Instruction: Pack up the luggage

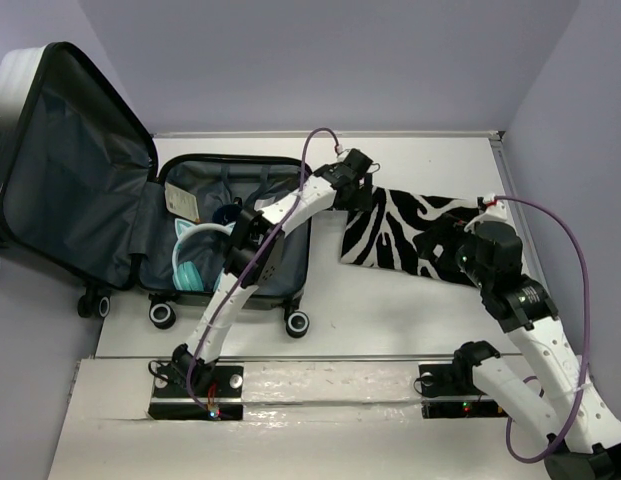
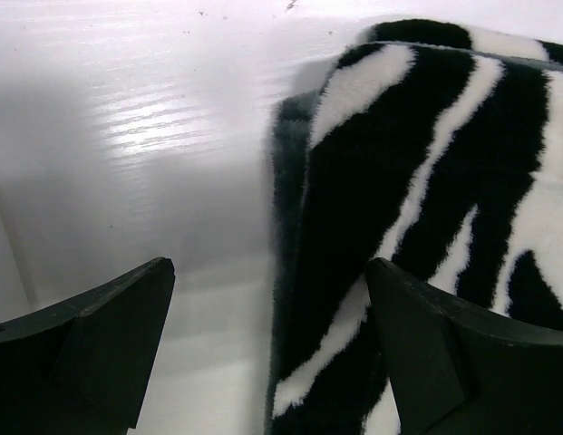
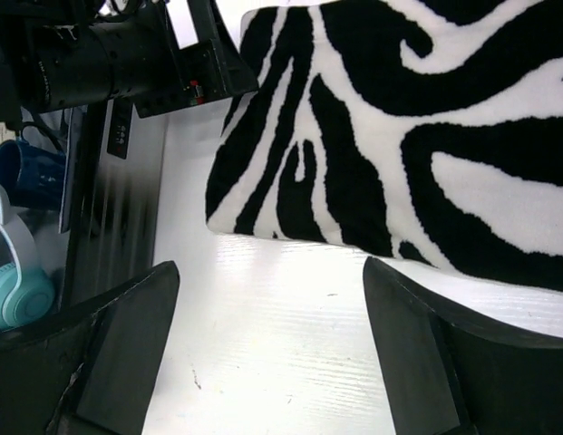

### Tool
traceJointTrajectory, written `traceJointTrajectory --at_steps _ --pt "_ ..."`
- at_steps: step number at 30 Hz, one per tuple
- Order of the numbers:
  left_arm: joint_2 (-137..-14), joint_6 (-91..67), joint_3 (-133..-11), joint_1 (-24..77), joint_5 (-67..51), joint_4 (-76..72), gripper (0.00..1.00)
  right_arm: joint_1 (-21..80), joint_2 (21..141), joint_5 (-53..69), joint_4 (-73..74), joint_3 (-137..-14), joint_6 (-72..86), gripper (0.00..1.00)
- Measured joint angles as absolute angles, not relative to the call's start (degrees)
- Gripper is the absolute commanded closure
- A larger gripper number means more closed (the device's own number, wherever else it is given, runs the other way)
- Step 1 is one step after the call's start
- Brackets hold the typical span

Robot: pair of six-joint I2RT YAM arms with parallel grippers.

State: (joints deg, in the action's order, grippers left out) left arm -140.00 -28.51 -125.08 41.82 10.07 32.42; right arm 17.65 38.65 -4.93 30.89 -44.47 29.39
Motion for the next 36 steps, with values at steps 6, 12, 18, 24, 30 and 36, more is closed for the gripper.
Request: traceJointTrajectory --at_steps 6,12,18,24,30,36 --pt "-142.58 -28.42 -126.26 40.71 5.37 32.38 0.02 17.65 38.61 -4.93 31.35 -44.64 29.43 0.05" --pt "-143.79 -29.02 -127.13 41.45 -2.48 27.94 0.17 17.65 41.34 -9.26 31.38 -45.06 29.85 0.00" --pt "-144.35 -30.44 -125.12 41.63 -7.51 21.74 0.65 13.39 47.03 -16.91 30.76 -46.78 30.41 0.00" --pt "-142.65 -31.99 -118.32 41.43 -10.37 13.43 0.87 -14.31 58.87 -8.54 23.88 -44.88 31.27 0.00" --pt "-142.19 -32.36 -116.99 41.23 -11.25 11.31 0.94 -29.45 69.47 1.15 19.66 -41.89 34.11 0.00" --pt "-141.80 -32.25 -115.28 40.95 -12.45 8.93 0.94 -29.74 84.07 11.18 13.87 -42.11 34.68 0.00"
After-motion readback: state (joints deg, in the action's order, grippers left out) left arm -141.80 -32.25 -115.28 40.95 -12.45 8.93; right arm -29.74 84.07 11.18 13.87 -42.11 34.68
